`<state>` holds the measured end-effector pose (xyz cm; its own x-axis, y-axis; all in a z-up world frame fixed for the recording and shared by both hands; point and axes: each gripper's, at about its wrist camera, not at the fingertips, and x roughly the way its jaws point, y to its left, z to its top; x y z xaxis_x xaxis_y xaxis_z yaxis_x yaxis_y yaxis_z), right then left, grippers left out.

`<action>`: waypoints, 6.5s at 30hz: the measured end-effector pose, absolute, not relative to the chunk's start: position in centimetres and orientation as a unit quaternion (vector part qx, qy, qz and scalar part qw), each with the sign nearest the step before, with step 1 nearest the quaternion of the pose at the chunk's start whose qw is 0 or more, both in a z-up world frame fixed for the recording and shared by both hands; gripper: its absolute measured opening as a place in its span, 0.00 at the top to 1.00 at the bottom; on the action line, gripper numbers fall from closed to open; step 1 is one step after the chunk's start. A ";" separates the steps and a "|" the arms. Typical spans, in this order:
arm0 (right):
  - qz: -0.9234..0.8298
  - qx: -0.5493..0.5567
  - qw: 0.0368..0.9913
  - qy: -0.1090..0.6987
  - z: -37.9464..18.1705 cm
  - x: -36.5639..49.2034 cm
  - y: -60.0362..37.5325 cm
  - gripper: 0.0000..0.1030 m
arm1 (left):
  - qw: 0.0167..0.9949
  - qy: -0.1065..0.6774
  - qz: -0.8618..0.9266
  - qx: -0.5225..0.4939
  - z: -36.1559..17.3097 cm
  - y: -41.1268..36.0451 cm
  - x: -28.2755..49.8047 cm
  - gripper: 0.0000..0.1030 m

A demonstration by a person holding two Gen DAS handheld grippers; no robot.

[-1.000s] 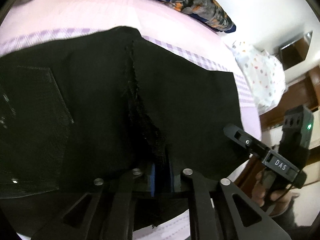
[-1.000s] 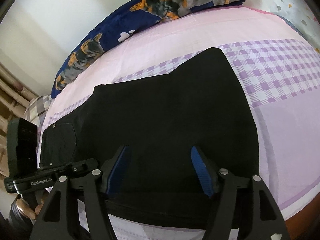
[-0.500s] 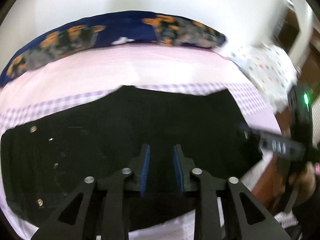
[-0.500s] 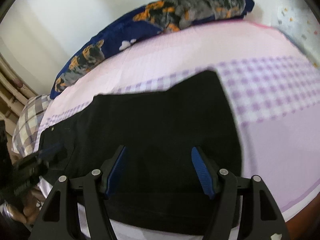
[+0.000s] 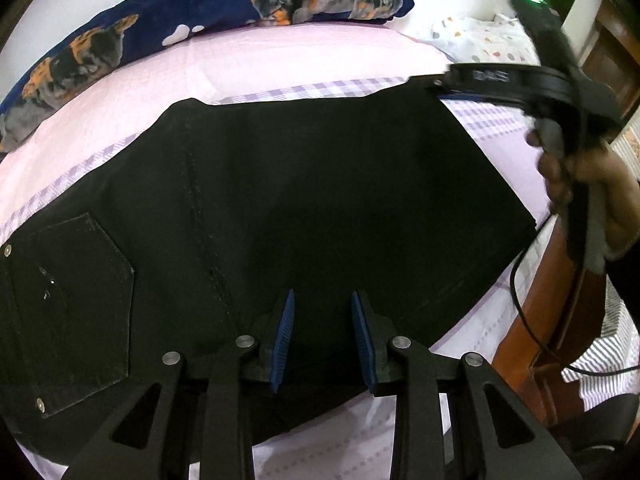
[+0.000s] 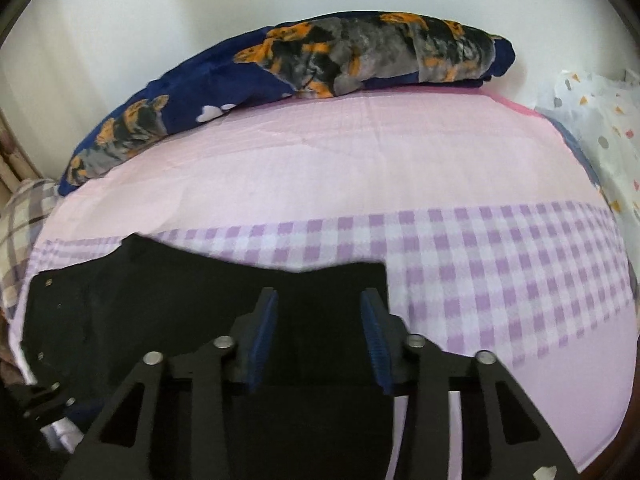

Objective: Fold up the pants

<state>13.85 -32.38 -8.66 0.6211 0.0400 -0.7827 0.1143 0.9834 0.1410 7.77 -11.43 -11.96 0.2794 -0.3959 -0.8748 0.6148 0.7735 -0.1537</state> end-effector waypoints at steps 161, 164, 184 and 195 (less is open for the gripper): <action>0.037 0.307 0.848 0.430 -8.1 6.4 -31.9 0.38 | 0.815 0.439 -0.371 0.069 -8.5 -16.0 6.9 0.70; 0.038 0.306 0.847 0.433 -8.2 6.4 -31.9 0.39 | 0.829 0.408 -0.373 0.084 -7.3 -15.9 5.9 0.64; 0.154 0.362 0.787 0.475 -10.5 9.9 -32.2 0.36 | 0.880 0.428 -0.203 0.032 -9.7 -4.8 10.5 0.49; 0.193 0.347 0.783 0.478 -11.1 12.5 -31.6 0.35 | 0.872 0.427 -0.229 0.072 -11.4 -7.2 10.0 0.42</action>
